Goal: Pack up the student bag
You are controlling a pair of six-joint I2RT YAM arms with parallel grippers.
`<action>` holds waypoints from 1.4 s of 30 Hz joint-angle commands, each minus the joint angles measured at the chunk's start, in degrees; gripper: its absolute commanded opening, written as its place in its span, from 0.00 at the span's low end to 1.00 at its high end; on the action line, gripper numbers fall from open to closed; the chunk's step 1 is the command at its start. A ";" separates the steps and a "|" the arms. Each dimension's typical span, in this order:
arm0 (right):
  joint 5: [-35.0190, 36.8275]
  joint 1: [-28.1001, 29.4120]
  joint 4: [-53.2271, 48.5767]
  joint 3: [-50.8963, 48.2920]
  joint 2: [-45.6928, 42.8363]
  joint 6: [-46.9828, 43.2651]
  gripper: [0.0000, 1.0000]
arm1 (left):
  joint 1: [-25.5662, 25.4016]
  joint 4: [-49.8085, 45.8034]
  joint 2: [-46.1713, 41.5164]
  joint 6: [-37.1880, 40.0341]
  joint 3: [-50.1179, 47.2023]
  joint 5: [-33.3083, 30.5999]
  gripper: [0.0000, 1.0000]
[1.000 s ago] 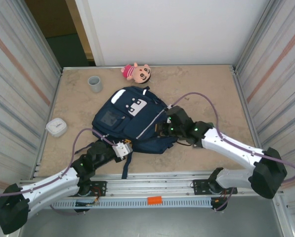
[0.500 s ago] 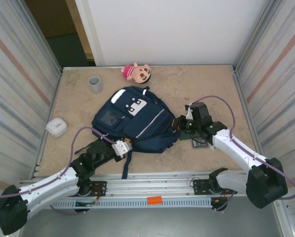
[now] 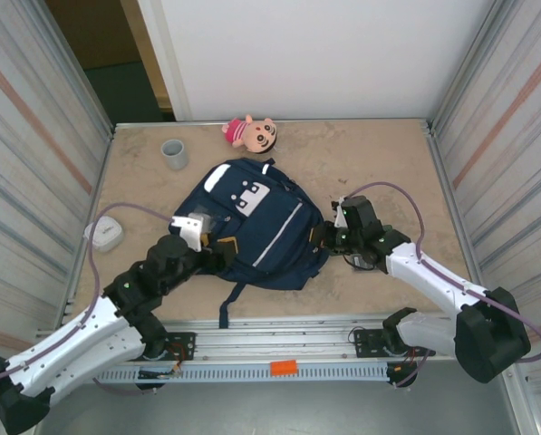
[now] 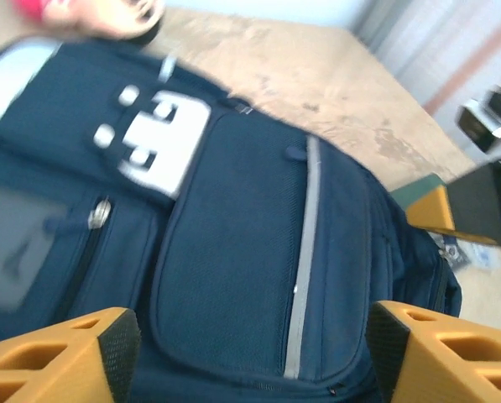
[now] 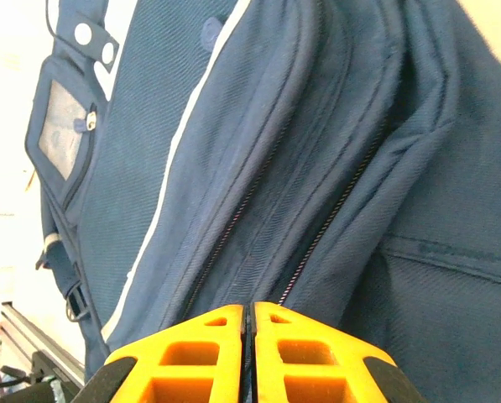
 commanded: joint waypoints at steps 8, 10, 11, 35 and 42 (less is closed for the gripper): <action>3.00 4.78 -0.31 0.29 -1.40 -0.09 0.00 | 7.25 -15.63 -2.26 -36.49 -4.84 2.13 0.80; 3.53 5.92 -0.35 0.29 -1.22 -0.09 0.00 | 7.89 -14.96 -1.53 -36.92 -6.02 2.33 0.80; 3.69 6.46 -0.45 0.22 -1.09 0.03 0.00 | 8.17 -13.91 -0.93 -37.22 -6.81 2.84 0.79; 13.81 30.05 11.07 4.98 7.28 13.04 0.00 | 29.29 5.25 17.74 -25.57 -5.19 8.50 0.25; 21.35 34.38 12.72 11.01 13.17 11.99 0.00 | 32.41 1.53 19.59 -24.42 0.08 12.30 0.49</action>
